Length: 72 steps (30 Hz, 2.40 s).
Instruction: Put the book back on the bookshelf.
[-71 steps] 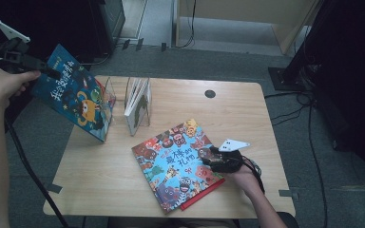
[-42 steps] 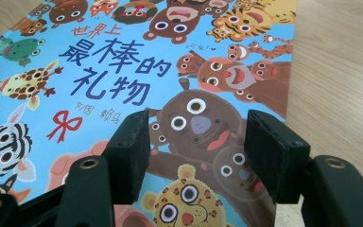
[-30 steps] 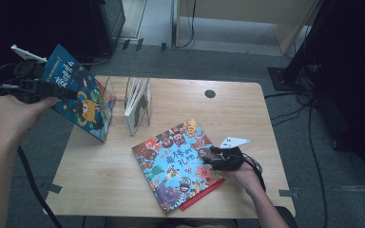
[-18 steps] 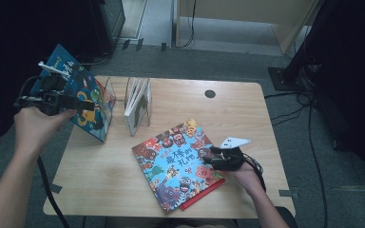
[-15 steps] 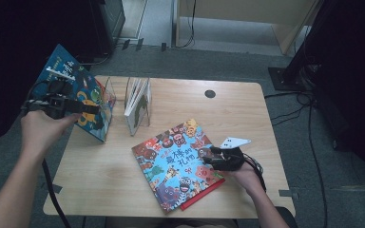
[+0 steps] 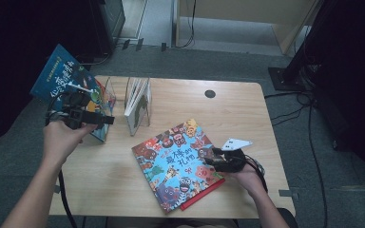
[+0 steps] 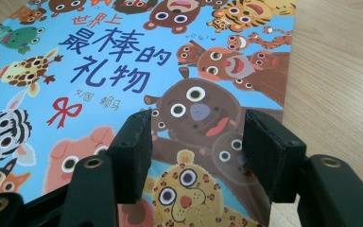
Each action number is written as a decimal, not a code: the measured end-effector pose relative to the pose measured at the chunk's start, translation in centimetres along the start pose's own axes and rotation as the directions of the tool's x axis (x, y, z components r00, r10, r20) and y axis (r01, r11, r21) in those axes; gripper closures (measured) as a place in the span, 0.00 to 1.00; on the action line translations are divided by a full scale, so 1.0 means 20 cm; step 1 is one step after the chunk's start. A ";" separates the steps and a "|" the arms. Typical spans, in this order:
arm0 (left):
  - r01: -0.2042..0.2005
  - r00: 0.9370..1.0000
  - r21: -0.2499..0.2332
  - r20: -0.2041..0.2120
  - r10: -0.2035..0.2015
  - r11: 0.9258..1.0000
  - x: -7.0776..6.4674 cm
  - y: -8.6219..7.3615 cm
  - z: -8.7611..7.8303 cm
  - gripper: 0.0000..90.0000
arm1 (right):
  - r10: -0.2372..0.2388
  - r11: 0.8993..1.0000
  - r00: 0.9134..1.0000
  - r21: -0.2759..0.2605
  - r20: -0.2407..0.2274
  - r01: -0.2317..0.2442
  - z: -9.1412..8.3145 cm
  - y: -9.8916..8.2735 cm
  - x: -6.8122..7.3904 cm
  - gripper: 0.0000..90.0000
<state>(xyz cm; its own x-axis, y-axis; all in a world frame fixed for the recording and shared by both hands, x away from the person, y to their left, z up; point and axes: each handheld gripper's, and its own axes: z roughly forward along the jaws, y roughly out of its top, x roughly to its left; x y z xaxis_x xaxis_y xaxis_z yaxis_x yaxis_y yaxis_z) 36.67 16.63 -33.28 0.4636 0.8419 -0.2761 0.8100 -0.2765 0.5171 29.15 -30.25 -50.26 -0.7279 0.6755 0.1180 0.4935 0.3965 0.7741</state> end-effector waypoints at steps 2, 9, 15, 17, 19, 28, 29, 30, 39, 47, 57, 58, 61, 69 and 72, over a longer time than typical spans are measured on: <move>-0.004 1.000 0.006 0.012 0.004 1.000 -0.01 0.00 0.02 0.47 | 0.001 1.000 1.000 0.000 0.000 -0.001 0.00 0.00 0.00 0.49; -0.044 0.996 0.019 0.073 0.043 0.999 -0.04 -0.04 0.13 0.47 | 0.001 1.000 1.000 -0.006 0.000 -0.001 -0.02 -0.02 0.01 0.50; -0.075 0.994 0.022 0.079 0.073 0.997 -0.05 -0.06 0.21 0.47 | 0.012 1.000 1.000 -0.010 0.005 -0.012 -0.03 -0.03 0.02 0.52; -0.084 0.993 0.016 0.080 0.083 0.996 -0.06 -0.07 0.23 0.47 | 0.017 1.000 1.000 -0.013 0.006 -0.016 -0.03 -0.04 0.02 0.53; -0.105 0.991 0.024 0.082 0.103 0.994 -0.06 -0.07 0.25 0.47 | 0.017 1.000 1.000 -0.018 0.008 -0.017 -0.04 -0.04 0.02 0.56; -0.115 0.990 0.015 0.079 0.114 0.993 -0.08 -0.13 0.35 0.47 | 0.023 0.999 1.000 -0.026 0.014 -0.022 -0.06 -0.07 0.04 0.58; -0.123 0.989 0.021 0.081 0.121 0.992 -0.08 -0.14 0.37 0.47 | 0.025 0.999 1.000 -0.026 0.016 -0.025 -0.06 -0.07 0.04 0.58; -0.140 0.988 0.034 0.076 0.137 0.990 -0.10 -0.14 0.40 0.47 | 0.024 0.999 1.000 -0.027 0.015 -0.023 -0.06 -0.07 0.04 0.58; -0.170 0.981 0.026 0.100 0.167 0.985 -0.15 -0.16 0.47 0.48 | 0.035 0.999 0.999 -0.029 0.021 -0.034 -0.09 -0.09 0.05 0.58; -0.199 0.975 0.034 0.105 0.194 0.979 -0.21 -0.20 0.57 0.49 | 0.049 0.998 0.998 -0.033 0.033 -0.048 -0.12 -0.12 0.05 0.58; -0.244 0.963 0.041 0.128 0.237 0.969 -0.29 -0.24 0.70 0.50 | 0.070 0.997 0.996 -0.035 0.047 -0.068 -0.16 -0.15 0.06 0.60; -0.250 0.961 0.051 0.133 0.242 0.967 -0.29 -0.24 0.71 0.50 | 0.067 0.997 0.997 -0.038 0.048 -0.065 -0.16 -0.16 0.06 0.61; -0.244 0.962 0.051 0.140 0.235 0.968 -0.28 -0.24 0.73 0.51 | 0.077 0.996 0.995 -0.039 0.057 -0.075 -0.18 -0.17 0.07 0.62; -0.236 0.961 0.022 0.152 0.230 0.971 -0.28 -0.25 0.76 0.50 | 0.094 0.995 0.993 -0.041 0.070 -0.091 -0.22 -0.21 0.09 0.69; -0.225 0.962 0.026 0.162 0.218 0.974 -0.28 -0.27 0.79 0.51 | 0.100 0.994 0.992 -0.045 0.072 -0.097 -0.23 -0.22 0.09 0.71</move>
<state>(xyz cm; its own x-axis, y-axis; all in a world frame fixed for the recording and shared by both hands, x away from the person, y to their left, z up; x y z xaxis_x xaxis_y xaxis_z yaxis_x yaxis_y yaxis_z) 35.48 6.11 -47.34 0.6810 0.6750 -0.2839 0.6938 -0.4707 0.5451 23.47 -33.66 -50.54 -0.6384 0.7550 0.1496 0.5399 0.3008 0.7862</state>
